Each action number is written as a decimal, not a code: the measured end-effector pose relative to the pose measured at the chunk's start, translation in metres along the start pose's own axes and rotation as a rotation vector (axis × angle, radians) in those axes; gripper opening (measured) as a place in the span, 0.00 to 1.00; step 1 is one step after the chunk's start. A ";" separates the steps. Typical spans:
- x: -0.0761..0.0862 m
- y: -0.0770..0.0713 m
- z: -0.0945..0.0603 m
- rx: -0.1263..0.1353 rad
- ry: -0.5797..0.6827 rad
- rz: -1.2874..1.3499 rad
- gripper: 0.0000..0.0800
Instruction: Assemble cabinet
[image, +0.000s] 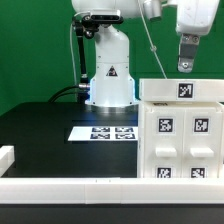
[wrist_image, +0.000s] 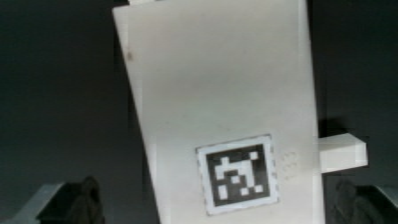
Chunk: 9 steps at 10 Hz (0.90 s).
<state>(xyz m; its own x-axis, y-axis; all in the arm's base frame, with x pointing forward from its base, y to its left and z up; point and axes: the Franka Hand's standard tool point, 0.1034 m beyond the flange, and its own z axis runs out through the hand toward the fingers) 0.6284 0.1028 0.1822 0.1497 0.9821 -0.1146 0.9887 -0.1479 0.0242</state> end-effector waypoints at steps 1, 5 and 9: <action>0.003 -0.002 0.005 0.001 -0.005 -0.012 0.81; 0.006 -0.006 0.013 -0.007 -0.009 -0.029 0.81; 0.002 -0.007 0.022 0.006 -0.013 -0.023 0.81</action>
Offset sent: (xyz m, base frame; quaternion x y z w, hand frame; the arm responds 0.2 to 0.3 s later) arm -0.0075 0.0031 -0.0053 0.0060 -0.0021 -0.0089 0.9999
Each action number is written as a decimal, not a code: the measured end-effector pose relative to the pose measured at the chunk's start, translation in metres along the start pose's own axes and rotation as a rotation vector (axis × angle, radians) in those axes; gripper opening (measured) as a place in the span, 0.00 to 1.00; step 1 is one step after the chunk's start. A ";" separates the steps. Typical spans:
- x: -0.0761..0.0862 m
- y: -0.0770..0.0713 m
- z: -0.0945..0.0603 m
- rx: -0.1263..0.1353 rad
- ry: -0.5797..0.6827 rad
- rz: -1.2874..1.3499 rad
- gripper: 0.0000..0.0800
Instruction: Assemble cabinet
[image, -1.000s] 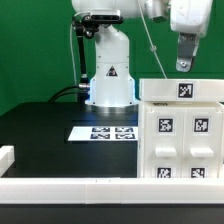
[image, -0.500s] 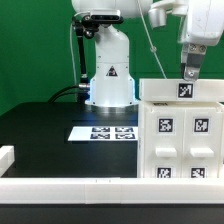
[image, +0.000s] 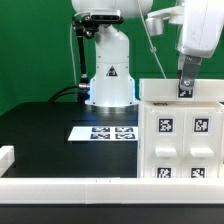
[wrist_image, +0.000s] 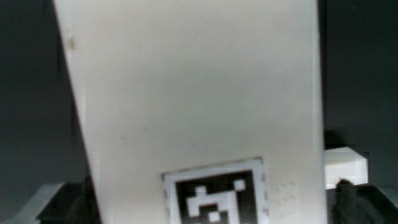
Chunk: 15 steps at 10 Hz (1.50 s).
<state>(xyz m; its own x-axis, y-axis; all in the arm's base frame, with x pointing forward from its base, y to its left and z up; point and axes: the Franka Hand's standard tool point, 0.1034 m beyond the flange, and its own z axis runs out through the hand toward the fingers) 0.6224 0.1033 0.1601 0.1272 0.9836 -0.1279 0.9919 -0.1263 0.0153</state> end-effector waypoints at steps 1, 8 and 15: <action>0.000 0.000 0.000 0.000 0.000 0.015 0.78; -0.004 -0.002 0.002 0.068 0.031 0.554 0.69; -0.004 -0.003 0.002 0.176 0.075 1.230 0.69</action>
Offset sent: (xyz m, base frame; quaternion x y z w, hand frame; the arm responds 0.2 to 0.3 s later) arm 0.0000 0.0000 0.0000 0.0000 0.0000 0.0650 0.9979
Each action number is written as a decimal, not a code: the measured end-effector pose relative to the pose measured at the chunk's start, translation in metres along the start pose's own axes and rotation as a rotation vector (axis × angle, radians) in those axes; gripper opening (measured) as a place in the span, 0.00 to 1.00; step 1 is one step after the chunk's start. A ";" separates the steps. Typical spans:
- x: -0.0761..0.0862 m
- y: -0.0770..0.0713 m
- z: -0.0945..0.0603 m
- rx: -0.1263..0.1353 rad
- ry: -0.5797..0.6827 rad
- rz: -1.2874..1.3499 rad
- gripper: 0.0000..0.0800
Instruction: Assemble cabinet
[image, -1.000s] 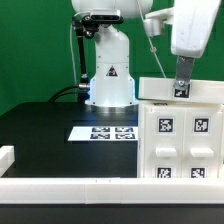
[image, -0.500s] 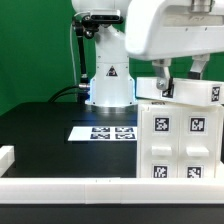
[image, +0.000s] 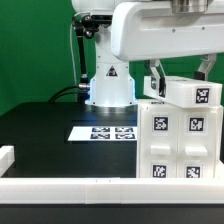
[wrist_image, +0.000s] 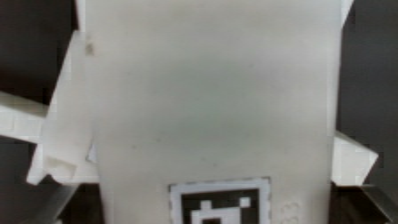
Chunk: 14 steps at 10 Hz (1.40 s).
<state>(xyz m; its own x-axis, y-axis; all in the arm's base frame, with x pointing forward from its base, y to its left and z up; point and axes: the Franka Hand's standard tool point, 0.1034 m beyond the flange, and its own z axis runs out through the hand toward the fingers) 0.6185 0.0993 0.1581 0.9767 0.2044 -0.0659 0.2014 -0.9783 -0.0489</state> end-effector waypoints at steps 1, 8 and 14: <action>0.000 0.000 0.001 0.019 0.053 0.166 0.69; 0.001 0.002 0.001 0.168 0.136 0.885 0.69; 0.006 0.000 0.000 0.317 0.131 1.518 0.69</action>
Offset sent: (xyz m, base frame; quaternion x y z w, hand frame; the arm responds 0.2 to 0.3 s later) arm 0.0022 0.0085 0.0030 0.0183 -0.0073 0.2221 0.9748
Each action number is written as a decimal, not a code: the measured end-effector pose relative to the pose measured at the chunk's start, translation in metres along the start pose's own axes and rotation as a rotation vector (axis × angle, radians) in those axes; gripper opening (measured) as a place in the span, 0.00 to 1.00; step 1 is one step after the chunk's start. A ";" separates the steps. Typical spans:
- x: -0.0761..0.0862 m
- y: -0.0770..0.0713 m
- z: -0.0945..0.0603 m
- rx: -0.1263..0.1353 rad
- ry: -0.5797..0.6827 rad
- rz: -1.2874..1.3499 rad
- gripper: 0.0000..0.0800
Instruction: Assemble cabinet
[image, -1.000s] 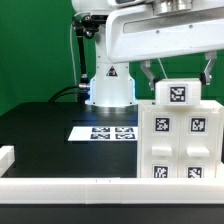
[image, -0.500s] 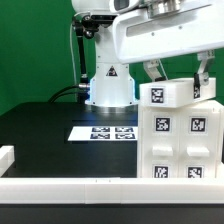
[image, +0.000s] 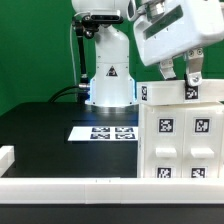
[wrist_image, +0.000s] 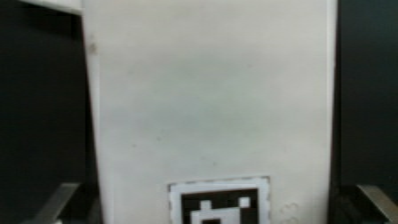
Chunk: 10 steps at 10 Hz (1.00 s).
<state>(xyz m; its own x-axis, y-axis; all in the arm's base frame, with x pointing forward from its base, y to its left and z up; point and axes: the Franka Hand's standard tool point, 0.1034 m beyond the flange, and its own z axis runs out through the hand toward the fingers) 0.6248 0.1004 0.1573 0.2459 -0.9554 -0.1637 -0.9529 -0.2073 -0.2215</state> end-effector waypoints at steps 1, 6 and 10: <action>0.000 0.000 0.000 0.000 0.000 0.014 0.69; 0.000 -0.002 0.002 0.063 -0.028 0.403 0.69; -0.003 0.004 -0.001 0.019 -0.051 0.292 0.80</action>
Offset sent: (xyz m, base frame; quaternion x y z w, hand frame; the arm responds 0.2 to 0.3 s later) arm 0.0035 -0.0004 -0.0052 0.0421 -0.0009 0.2266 0.9731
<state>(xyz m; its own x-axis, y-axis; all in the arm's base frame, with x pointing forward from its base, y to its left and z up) 0.6198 0.1021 0.1576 -0.0291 -0.9621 -0.2710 -0.9813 0.0792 -0.1756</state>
